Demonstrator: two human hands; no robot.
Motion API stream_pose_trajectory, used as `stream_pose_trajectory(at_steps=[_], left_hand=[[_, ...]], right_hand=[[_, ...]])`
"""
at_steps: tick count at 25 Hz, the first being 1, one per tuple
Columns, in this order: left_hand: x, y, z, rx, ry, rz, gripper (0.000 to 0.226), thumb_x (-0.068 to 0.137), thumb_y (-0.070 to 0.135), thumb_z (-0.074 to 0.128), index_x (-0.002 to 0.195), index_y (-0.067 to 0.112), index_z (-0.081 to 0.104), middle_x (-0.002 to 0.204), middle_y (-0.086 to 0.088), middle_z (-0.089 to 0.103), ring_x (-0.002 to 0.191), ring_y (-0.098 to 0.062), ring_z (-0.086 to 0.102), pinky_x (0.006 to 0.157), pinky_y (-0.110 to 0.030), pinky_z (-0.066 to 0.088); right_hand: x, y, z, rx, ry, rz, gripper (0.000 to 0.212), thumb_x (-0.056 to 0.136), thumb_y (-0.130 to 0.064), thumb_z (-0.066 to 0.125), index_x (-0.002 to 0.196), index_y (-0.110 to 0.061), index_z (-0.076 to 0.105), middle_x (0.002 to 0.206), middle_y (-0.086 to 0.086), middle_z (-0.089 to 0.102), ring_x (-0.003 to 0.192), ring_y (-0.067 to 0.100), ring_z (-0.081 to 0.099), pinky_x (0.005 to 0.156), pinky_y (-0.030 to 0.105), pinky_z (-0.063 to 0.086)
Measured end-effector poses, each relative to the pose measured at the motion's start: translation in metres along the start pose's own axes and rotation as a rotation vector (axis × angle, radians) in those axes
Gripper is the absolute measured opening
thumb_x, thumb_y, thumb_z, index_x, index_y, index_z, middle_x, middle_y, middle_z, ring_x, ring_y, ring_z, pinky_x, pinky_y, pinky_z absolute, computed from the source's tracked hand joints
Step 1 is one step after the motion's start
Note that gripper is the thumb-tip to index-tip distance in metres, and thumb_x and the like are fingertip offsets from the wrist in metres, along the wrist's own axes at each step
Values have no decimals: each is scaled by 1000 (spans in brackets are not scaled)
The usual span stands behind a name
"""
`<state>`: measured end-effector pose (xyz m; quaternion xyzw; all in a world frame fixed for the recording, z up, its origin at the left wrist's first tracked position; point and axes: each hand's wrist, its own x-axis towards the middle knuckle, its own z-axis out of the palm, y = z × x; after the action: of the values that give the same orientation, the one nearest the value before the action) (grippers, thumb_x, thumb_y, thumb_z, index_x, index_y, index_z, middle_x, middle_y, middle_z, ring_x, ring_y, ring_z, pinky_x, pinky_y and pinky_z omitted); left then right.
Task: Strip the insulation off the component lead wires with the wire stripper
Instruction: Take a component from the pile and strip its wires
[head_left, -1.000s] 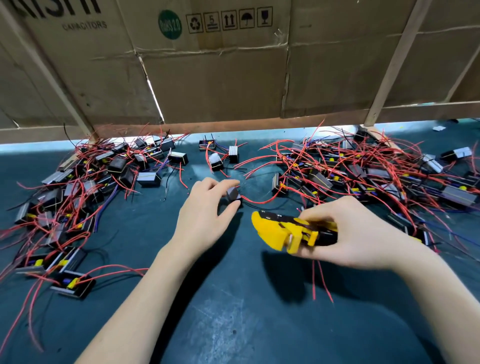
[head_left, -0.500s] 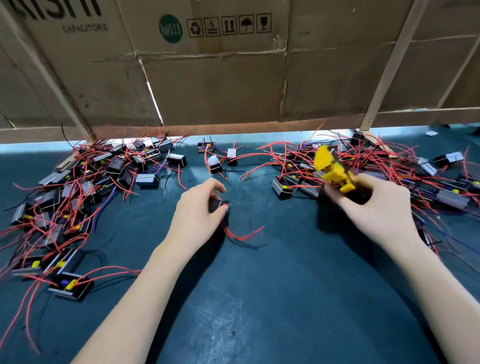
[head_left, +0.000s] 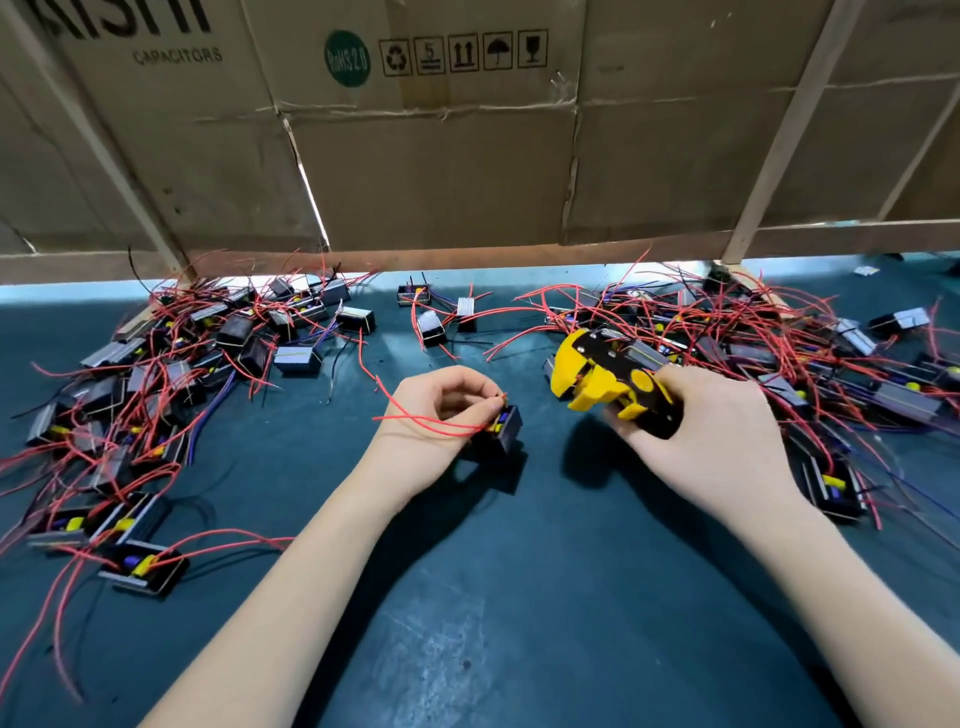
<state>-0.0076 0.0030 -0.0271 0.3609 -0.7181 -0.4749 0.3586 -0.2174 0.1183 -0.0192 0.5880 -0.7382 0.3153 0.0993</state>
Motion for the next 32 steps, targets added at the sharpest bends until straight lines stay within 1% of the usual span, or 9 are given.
stream_pose_trajectory(at_steps=[3,7,9,14,18,22,25,28,32], left_hand=[[-3,-2,2,52,-34,-36,16,85,-2,70,76,12,68,73,-8,71,57,-4,60,61,-18,50],[-5,-4,0,188,-82,40,13,81,0,74,80,13,73,77,-5,75,67,-14,68,73,-23,55],[-4,-4,1,227,-105,63,17,82,-3,71,83,14,75,81,-2,76,75,-14,71,80,-24,55],[-5,-5,0,152,-163,27,20,84,-4,68,85,13,78,82,0,77,71,-8,69,74,-19,53],[-5,-7,2,147,-84,-19,12,79,3,78,79,15,79,73,0,76,65,-7,68,73,-29,57],[-8,-5,9,169,-3,-31,9,75,8,82,74,18,80,62,7,72,54,0,62,65,-23,51],[-9,-2,9,210,-10,-7,12,79,9,78,75,20,78,68,6,74,63,-5,69,71,-24,55],[-12,1,10,331,-57,60,15,82,8,74,74,21,73,69,6,74,70,-10,70,73,-20,50],[-12,1,10,279,-121,51,7,87,12,70,80,14,73,78,1,75,79,-15,70,80,-25,52]], right_hand=[[-1,4,6,-196,24,24,38,76,-39,75,66,-18,45,67,5,58,73,35,60,67,38,34],[-2,8,10,-369,22,49,31,73,-38,73,72,-12,57,72,10,61,77,35,60,72,39,32],[-3,8,12,-373,2,50,31,73,-39,73,74,-12,58,74,10,62,79,35,60,72,39,30],[-2,3,17,-380,-91,41,32,76,-47,67,80,-17,56,82,4,64,87,31,60,74,37,27],[-3,3,15,-430,-79,57,31,74,-43,69,80,-16,56,83,6,65,87,32,59,75,38,28],[-3,2,15,-523,-52,66,32,73,-38,71,83,-11,59,83,10,64,86,33,57,79,41,32],[-3,-3,17,-525,-35,53,35,69,-37,75,81,-9,59,82,13,63,83,34,56,77,41,33],[-5,-7,19,-521,-48,43,36,67,-38,77,80,-10,58,82,13,63,83,34,56,76,41,32],[-5,-8,21,-447,-80,131,37,77,-47,69,88,-13,58,89,8,63,90,33,55,77,40,30]])
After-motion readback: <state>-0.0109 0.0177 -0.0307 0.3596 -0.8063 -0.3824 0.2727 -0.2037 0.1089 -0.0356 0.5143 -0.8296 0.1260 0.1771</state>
